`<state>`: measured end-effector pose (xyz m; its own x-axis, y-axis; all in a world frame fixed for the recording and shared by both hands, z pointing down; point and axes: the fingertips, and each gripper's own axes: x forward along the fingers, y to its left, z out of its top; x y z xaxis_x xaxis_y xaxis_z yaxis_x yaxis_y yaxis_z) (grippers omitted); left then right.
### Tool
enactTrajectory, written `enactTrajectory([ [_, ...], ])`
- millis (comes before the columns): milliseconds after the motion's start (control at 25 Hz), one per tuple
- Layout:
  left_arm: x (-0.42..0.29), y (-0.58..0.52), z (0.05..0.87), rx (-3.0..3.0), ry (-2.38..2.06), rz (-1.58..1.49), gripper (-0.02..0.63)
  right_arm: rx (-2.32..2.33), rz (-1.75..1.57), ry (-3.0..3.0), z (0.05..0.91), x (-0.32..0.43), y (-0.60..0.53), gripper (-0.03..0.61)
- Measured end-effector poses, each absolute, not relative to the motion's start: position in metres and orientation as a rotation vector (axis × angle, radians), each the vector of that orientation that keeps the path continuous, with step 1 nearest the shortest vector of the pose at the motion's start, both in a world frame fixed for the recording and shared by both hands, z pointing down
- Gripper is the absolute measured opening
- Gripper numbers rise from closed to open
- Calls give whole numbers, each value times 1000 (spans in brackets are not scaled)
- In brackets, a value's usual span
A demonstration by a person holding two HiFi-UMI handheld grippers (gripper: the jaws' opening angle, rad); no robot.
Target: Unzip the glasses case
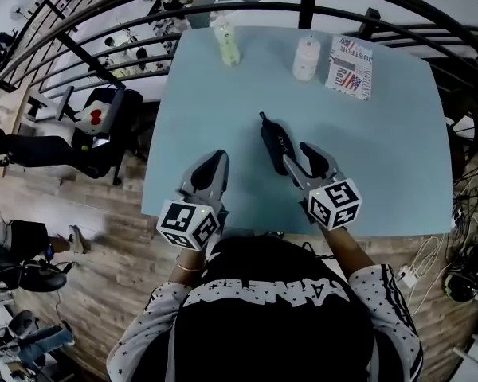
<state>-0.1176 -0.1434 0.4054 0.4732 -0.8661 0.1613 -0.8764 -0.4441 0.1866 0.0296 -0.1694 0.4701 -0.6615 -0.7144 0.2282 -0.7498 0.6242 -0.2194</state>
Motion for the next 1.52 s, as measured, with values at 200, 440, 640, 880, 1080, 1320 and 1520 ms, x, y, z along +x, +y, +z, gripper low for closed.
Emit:
enactTrajectory([
  [200,-126,-167,411,2496,-1462,78,0,1266,453,-2667,485,22,-187,225],
  [440,-134,-195,417,2495,-1413,104,0,1280,501,-2555,515,13,-206,273],
  [640,-143,-209,423,2481,-1392,125,0,1245,519,-2451,547,-1,-214,317],
  [880,-151,-224,429,2470,-1372,129,0,1251,487,-2327,580,-5,-230,376],
  [1080,-152,-232,430,2473,-1349,136,0,1249,511,-2266,597,-9,-236,388],
  [1320,-157,-239,430,2470,-1345,142,0,1224,520,-2222,617,-9,-245,413],
  [1520,-158,-238,428,2476,-1349,137,0,1189,516,-2210,626,-16,-245,411],
])
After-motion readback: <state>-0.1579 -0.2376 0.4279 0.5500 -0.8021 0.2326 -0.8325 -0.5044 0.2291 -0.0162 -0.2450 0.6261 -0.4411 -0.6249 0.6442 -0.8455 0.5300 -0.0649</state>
